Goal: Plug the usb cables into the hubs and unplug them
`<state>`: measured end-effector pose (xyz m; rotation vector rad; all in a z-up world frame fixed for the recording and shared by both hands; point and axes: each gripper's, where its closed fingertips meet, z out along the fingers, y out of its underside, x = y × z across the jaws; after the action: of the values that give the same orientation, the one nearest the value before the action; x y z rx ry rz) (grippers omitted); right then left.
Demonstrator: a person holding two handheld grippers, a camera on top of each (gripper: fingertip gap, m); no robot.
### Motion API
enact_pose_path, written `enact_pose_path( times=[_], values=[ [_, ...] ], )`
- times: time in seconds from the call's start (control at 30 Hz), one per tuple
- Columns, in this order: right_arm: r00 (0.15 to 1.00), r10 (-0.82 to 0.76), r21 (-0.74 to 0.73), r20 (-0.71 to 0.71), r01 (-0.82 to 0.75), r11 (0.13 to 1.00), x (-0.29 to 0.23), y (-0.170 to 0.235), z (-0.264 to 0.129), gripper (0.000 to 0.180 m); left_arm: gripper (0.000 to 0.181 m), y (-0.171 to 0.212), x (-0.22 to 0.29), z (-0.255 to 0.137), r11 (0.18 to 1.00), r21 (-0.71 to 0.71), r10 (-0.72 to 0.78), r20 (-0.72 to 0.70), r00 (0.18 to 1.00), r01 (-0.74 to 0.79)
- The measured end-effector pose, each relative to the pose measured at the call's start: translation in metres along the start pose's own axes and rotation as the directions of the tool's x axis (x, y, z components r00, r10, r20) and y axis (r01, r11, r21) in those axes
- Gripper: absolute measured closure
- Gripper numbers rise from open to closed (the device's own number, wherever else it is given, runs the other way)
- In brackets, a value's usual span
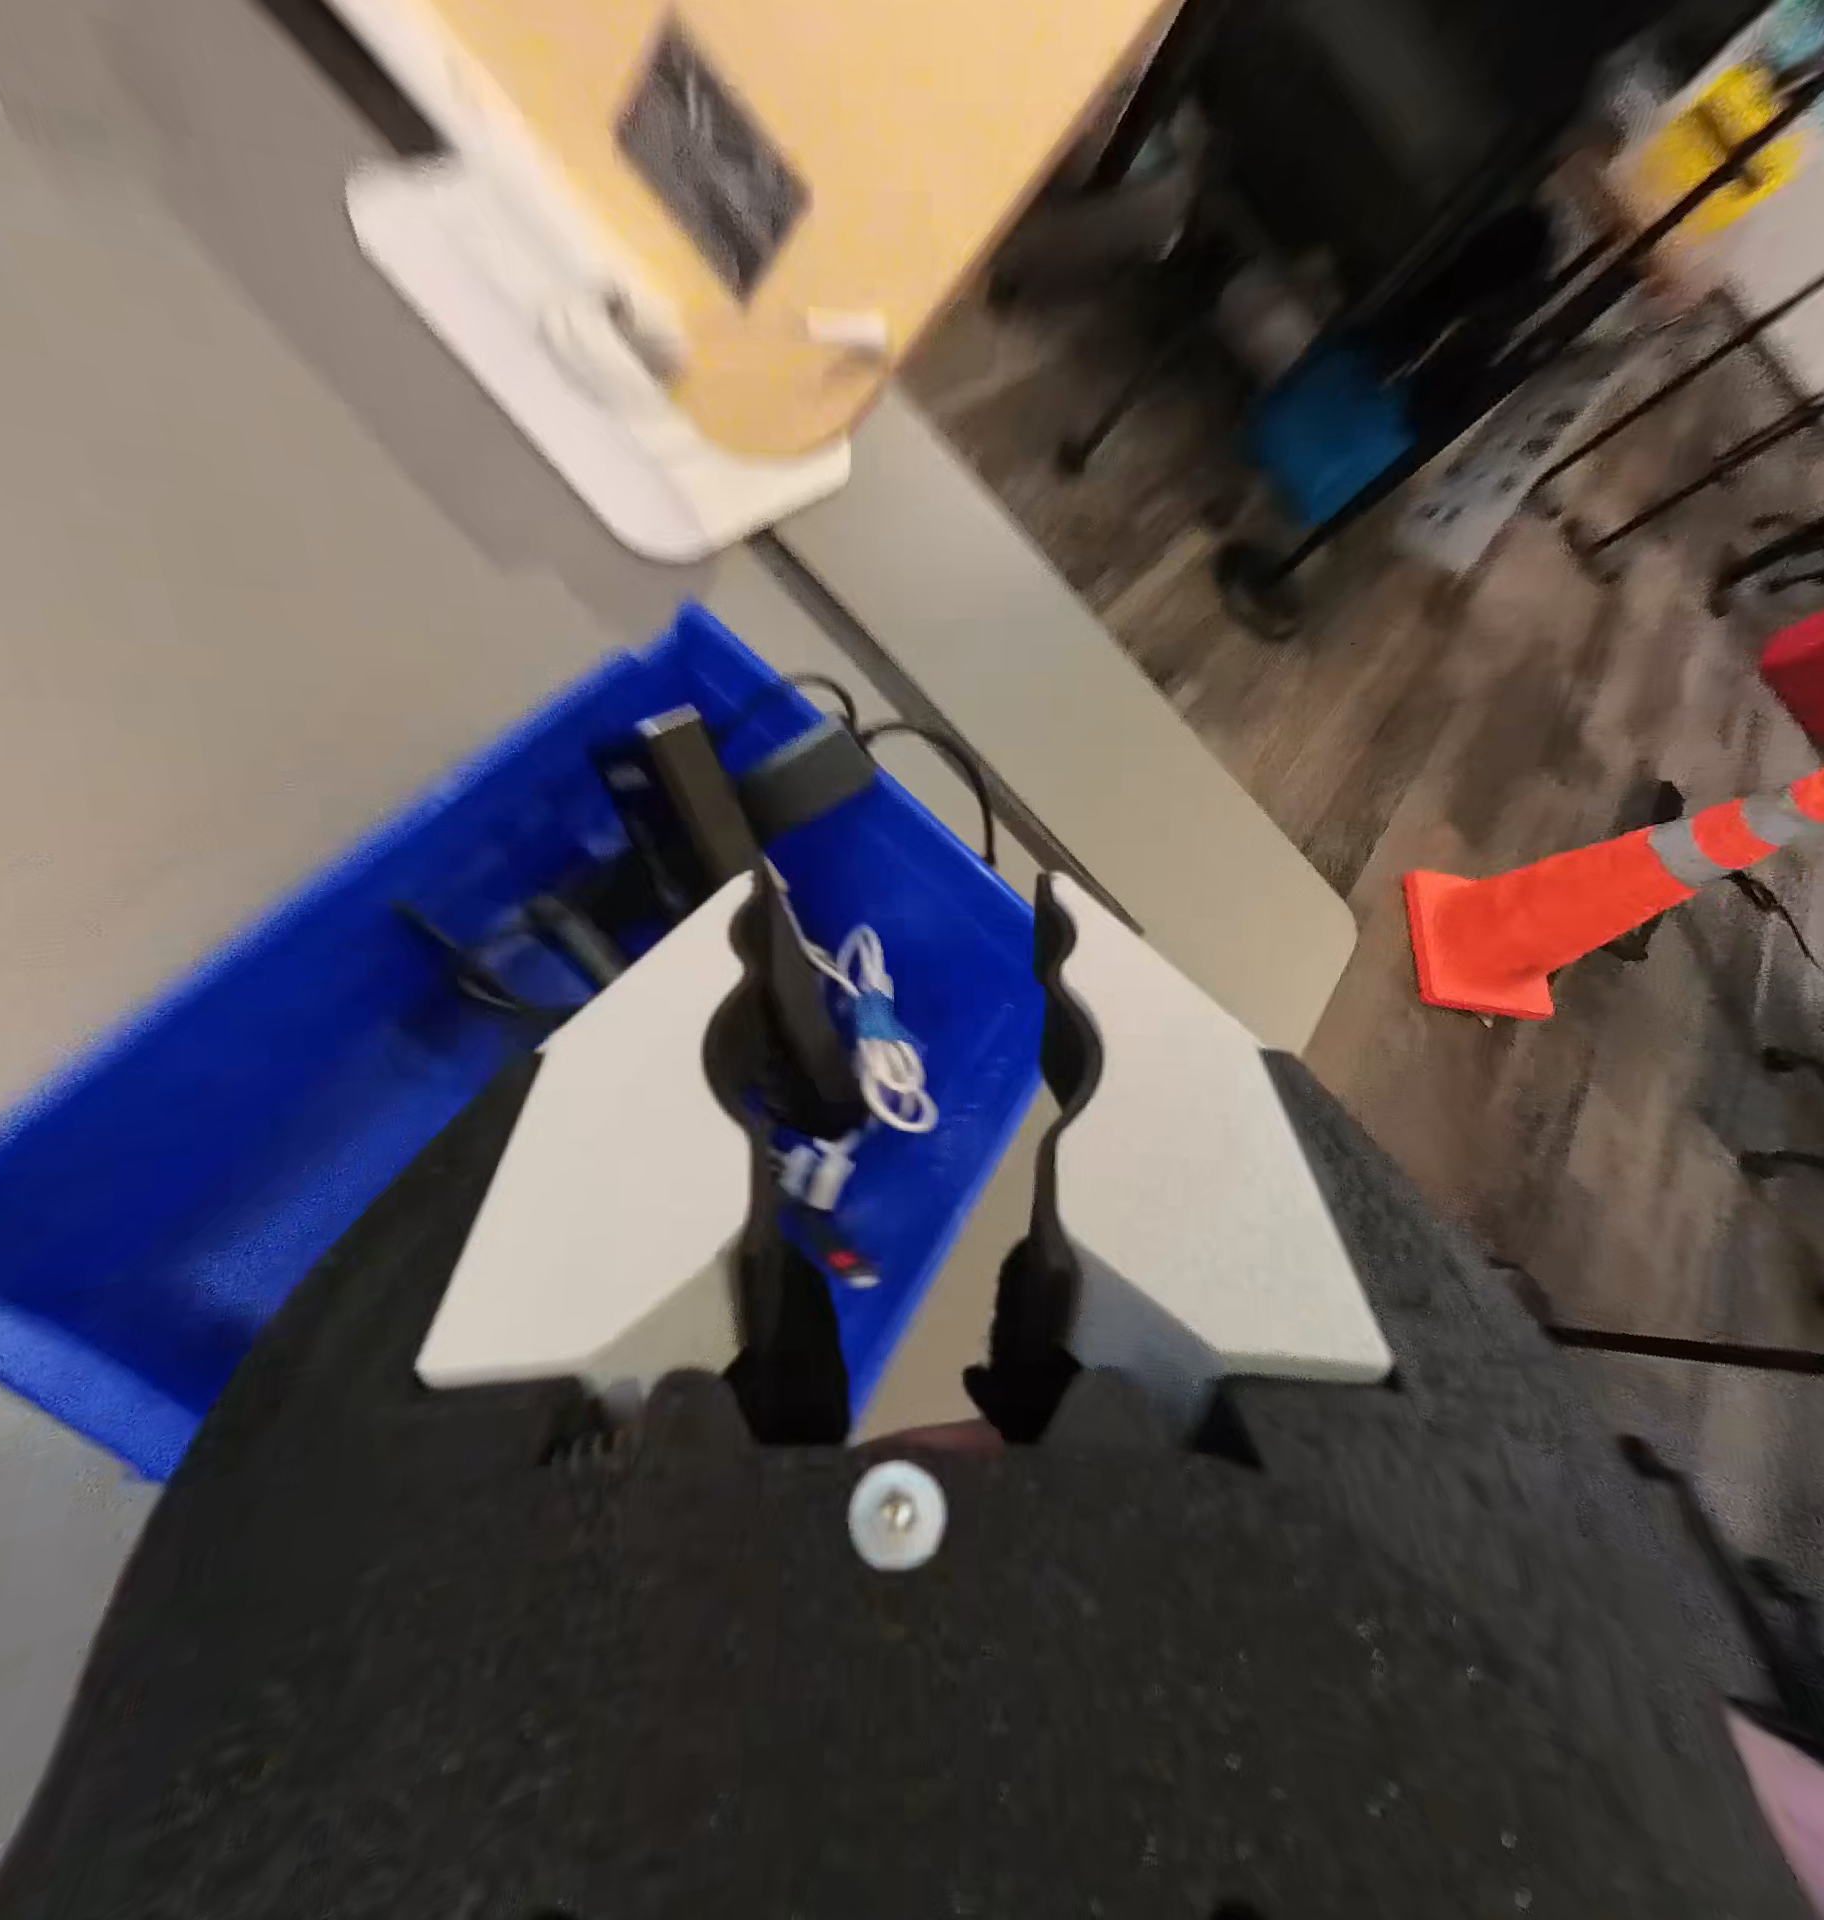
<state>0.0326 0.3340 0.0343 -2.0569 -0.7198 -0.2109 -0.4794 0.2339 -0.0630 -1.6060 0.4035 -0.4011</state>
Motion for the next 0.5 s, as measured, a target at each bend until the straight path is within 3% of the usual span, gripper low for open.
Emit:
enact_pose_path(
  times=[0.1, 0.2, 0.3, 0.5],
  values=[
    [0.968, 0.216, 0.196, -0.127, -0.189, 0.962, -0.041, 0.007, -0.042, 0.13, 0.145, 0.004, -0.032, -0.009, 0.999, -0.042, 0.002, 0.082, 0.997, 0.001],
    [0.865, 0.467, 0.396, -0.185, -0.369, 0.841, -0.096, 0.046, -0.061, 0.134, 0.147, 0.005, -0.064, -0.018, 0.998, -0.06, 0.0, 0.141, 0.99, 0.009],
    [0.757, 0.634, 0.39, -0.156, -0.543, 0.744, -0.155, 0.104, -0.054, 0.136, 0.147, 0.017, -0.09, -0.014, 0.993, -0.112, -0.009, 0.205, 0.979, 0.033],
    [0.756, 0.647, 0.291, -0.1, -0.599, 0.746, -0.18, 0.142, -0.034, 0.136, 0.146, 0.05, -0.096, -0.003, 0.958, -0.257, -0.067, 0.222, 0.973, 0.125]
  ],
)
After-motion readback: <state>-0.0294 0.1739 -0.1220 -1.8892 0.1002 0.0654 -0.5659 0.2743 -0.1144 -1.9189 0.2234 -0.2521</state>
